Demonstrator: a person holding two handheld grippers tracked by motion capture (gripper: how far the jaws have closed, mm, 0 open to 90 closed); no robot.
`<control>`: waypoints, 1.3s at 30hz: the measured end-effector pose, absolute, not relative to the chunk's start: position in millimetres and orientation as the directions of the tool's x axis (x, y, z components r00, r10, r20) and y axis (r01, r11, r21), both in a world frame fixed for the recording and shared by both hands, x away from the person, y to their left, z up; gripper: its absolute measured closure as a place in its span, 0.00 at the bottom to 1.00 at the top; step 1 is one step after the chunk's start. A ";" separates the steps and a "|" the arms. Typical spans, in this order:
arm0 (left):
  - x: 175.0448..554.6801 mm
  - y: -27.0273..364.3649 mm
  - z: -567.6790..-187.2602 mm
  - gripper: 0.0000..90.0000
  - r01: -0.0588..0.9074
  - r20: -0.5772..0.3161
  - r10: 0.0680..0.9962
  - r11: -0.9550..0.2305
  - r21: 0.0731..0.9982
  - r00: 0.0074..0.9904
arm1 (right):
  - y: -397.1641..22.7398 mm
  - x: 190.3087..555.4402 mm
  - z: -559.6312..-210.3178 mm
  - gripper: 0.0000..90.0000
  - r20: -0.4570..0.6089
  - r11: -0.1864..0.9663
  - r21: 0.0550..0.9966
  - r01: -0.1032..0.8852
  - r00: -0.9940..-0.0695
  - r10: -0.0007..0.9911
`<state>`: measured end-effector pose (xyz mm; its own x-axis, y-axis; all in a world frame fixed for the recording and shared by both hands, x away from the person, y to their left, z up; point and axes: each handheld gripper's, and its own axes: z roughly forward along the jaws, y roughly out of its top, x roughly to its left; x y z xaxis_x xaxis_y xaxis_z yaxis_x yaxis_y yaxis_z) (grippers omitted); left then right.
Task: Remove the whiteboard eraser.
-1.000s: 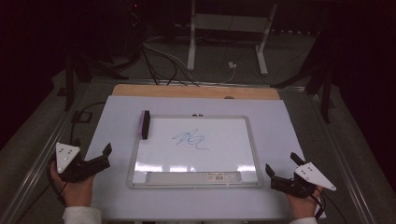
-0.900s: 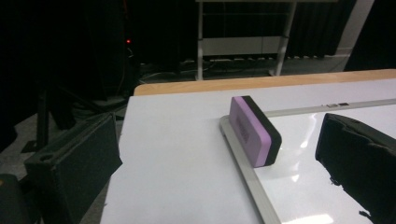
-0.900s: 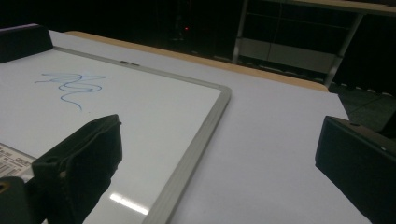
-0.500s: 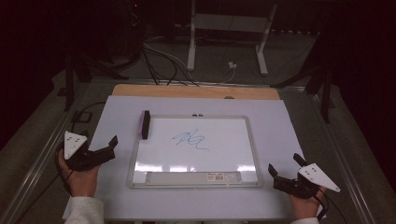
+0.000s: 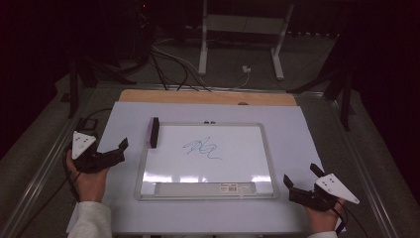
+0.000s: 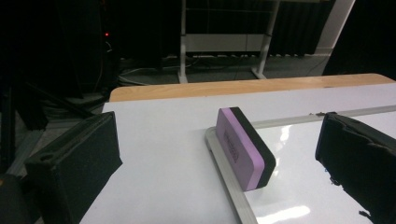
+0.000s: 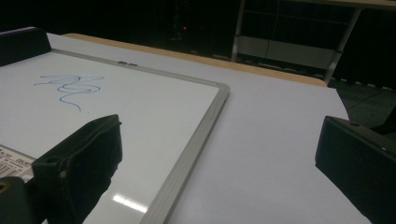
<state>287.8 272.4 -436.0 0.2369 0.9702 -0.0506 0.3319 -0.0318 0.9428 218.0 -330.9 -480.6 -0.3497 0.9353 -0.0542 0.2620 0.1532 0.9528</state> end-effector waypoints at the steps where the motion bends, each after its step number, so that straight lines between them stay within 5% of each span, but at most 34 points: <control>1: 289.5 271.4 -436.7 0.01 0.334 -0.048 0.970 -0.036 0.942 0.240 | -330.9 217.9 -480.4 0.01 -0.053 0.152 0.953 0.261 -0.349 0.935; 39: 342.9 257.3 -456.1 0.01 0.464 -0.095 0.969 -0.023 0.886 0.230 | -333.2 218.5 -482.0 0.01 -0.043 0.148 0.947 0.284 -0.346 0.937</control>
